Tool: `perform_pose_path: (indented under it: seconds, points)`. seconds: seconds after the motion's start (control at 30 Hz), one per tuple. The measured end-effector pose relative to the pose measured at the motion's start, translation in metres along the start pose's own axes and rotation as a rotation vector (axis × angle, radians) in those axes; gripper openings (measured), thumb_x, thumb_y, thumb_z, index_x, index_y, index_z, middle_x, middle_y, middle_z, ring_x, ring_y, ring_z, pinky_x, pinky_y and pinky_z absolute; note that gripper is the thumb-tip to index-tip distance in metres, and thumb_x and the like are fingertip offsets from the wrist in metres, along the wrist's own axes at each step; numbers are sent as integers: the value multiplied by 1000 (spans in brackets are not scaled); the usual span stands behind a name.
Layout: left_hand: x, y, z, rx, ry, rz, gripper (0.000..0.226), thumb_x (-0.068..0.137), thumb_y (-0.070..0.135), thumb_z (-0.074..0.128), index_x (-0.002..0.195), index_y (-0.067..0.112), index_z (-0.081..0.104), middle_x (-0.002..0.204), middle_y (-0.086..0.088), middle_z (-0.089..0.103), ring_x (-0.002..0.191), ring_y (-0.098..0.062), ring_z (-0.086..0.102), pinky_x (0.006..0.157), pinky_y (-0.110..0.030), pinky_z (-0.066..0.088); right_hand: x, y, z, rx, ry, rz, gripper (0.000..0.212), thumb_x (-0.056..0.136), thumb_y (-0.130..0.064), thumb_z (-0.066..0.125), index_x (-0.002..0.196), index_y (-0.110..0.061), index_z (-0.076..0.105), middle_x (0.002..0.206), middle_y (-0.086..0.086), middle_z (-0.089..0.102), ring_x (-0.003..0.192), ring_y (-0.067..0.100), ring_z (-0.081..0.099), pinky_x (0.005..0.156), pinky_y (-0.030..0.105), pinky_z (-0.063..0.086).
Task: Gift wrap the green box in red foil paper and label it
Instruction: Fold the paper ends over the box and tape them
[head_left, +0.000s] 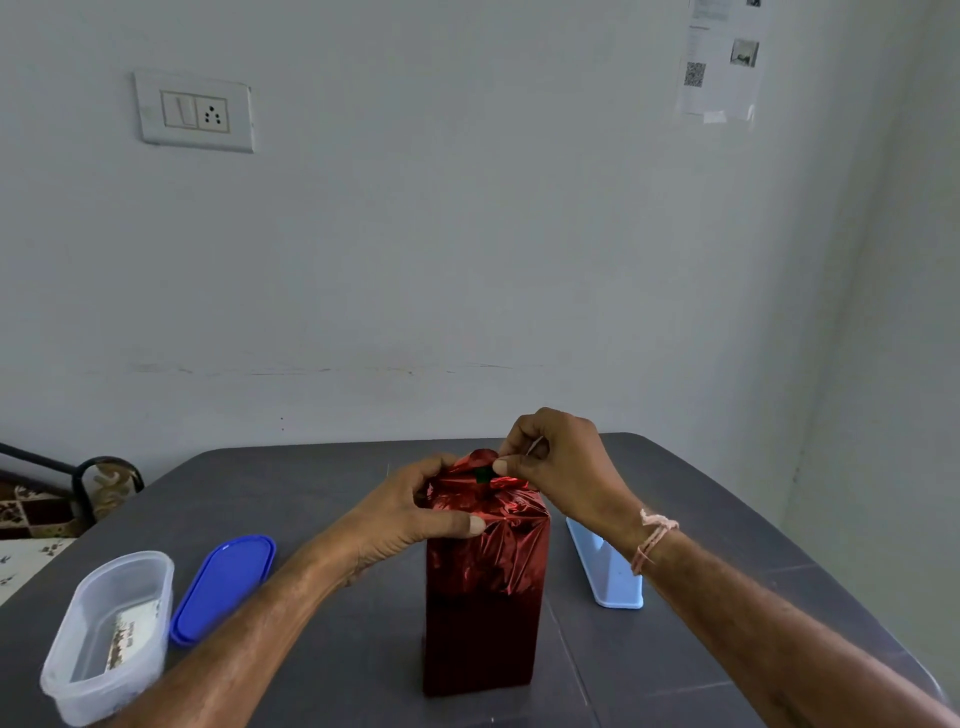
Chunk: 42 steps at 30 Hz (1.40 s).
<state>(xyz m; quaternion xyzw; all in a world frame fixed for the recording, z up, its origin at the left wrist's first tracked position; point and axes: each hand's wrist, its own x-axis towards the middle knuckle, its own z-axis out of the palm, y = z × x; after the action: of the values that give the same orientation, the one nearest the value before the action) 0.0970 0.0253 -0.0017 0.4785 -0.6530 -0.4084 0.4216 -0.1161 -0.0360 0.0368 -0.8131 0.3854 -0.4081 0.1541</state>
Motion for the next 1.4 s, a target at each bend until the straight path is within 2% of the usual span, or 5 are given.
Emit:
perform_pose_path:
  seconds: [0.33,0.57,0.83,1.07,1.4]
  points:
    - [-7,-10,8,6,103,93,50,77,27,88,123,34,69,120,6,72,114,-12,68,94,-31,57,-23,3,9,-88,51,-68,14,78,-24,86,77,-26,72,80,-13,65,76,4,62,64,18,50]
    - [-12,-13,14,111,196,172,44,76,30,88,117,39,74,132,26,58,120,11,53,98,-19,42,-35,11,14,-120,57,-108,17,78,-24,85,73,-26,70,79,-13,62,75,6,60,64,26,51]
    - [-12,-20,18,101,284,225,47,72,36,88,117,32,76,129,20,68,125,4,58,108,-29,45,-28,14,8,-180,-33,-199,18,80,-25,83,73,-24,66,80,-11,60,74,11,57,64,32,47]
    - [-13,-26,21,57,289,262,43,74,29,87,115,27,77,129,20,68,126,3,58,106,-23,45,-30,16,9,-292,-28,-338,17,88,-25,77,76,-23,66,74,-14,59,64,6,52,56,15,35]
    - [-13,-30,24,52,350,300,36,74,26,88,109,23,80,127,17,70,123,2,61,95,-9,47,-27,14,5,-412,-100,-406,11,91,-19,73,80,-21,73,75,-8,68,66,11,65,58,26,49]
